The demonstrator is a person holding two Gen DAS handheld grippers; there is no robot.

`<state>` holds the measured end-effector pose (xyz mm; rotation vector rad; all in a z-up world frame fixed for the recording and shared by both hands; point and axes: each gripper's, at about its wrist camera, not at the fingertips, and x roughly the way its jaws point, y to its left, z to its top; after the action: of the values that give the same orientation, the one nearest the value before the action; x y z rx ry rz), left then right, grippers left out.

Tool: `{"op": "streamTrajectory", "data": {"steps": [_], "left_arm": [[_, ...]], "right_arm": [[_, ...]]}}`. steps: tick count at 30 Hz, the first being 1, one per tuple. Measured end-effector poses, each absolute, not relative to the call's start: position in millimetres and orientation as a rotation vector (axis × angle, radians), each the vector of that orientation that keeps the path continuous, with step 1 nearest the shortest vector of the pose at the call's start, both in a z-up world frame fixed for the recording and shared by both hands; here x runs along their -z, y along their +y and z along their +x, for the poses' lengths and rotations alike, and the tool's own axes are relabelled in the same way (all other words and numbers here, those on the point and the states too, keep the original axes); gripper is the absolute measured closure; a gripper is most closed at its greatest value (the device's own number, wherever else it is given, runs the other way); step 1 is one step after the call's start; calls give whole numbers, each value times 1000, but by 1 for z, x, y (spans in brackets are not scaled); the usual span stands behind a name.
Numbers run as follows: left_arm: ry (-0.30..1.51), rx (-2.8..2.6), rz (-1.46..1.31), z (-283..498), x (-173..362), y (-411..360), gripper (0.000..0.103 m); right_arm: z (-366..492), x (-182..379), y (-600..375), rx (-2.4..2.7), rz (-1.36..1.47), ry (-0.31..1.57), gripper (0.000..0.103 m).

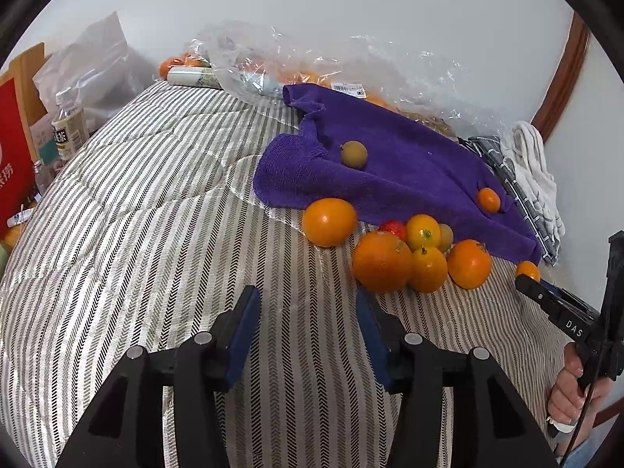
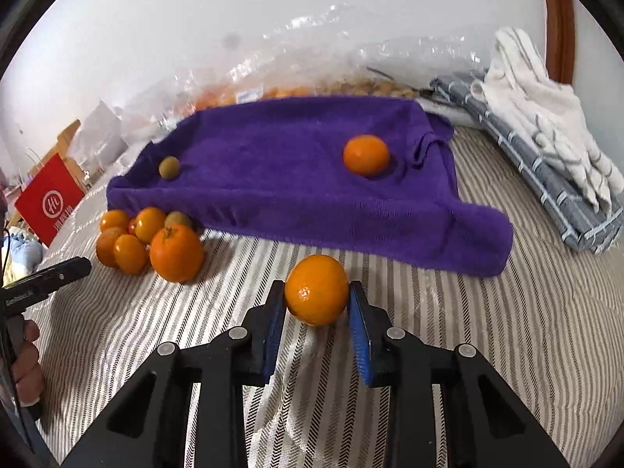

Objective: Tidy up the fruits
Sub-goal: 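Grasp another orange with the right tool while the left tool grasps a large orange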

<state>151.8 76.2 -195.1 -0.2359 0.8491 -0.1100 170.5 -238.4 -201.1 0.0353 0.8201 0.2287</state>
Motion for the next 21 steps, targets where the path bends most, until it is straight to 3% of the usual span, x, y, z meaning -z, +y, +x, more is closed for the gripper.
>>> {"op": "streamTrajectory", "data": {"steps": [12,21], "left_arm": [[873,19,-81,170,172,69,55],[921,79,-34,200,185,58,56]], "right_arm": [[173,204,-245,-209,89,838,71],[176,207,-245,-219,93,857,71]]}}
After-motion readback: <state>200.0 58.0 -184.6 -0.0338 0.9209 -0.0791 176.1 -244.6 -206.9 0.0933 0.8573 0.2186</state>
